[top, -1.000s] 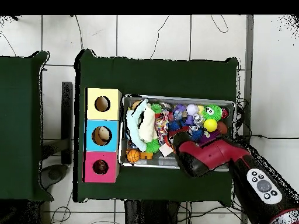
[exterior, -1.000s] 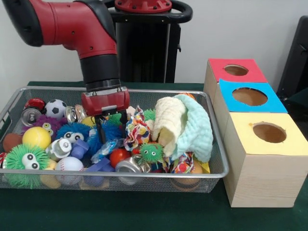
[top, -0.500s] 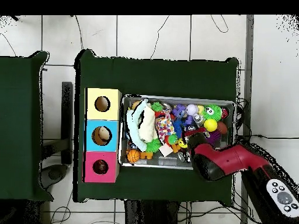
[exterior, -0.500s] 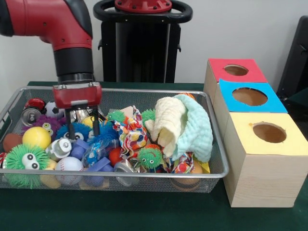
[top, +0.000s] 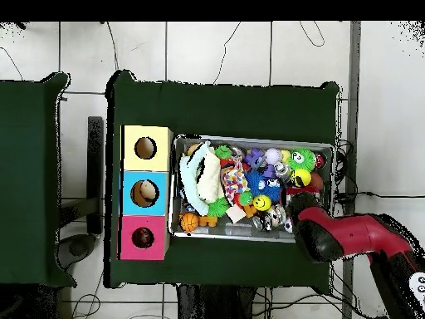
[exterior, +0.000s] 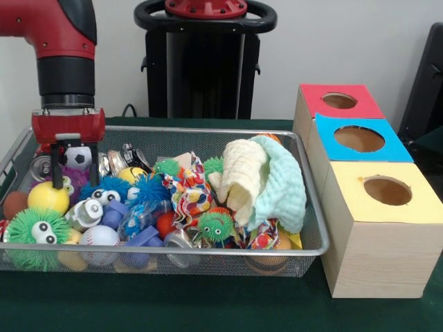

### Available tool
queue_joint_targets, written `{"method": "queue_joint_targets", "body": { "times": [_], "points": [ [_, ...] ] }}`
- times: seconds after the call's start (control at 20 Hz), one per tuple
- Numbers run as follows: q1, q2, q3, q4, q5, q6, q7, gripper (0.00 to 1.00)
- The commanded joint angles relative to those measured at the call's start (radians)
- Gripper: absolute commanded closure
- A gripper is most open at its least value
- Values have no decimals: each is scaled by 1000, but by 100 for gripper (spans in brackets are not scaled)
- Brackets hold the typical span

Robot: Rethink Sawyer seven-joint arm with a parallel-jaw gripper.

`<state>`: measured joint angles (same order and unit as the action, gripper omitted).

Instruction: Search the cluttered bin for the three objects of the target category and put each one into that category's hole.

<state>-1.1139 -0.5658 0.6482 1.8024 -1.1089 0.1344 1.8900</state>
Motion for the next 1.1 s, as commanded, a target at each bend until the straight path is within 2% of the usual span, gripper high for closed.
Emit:
{"method": "queue_joint_targets", "body": {
  "times": [0.05, 0.35, 0.55, 0.75, 1.1],
  "points": [
    [13, -2, 92, -57, 28, 128, -173, 0],
    [49, 48, 65, -90, -19, 63, -102, 0],
    [78, 55, 50, -108, -23, 49, -76, 0],
    [76, 61, 72, -126, -7, 72, -108, 0],
    [59, 37, 111, -118, 81, 184, -183, 0]
  ]
}}
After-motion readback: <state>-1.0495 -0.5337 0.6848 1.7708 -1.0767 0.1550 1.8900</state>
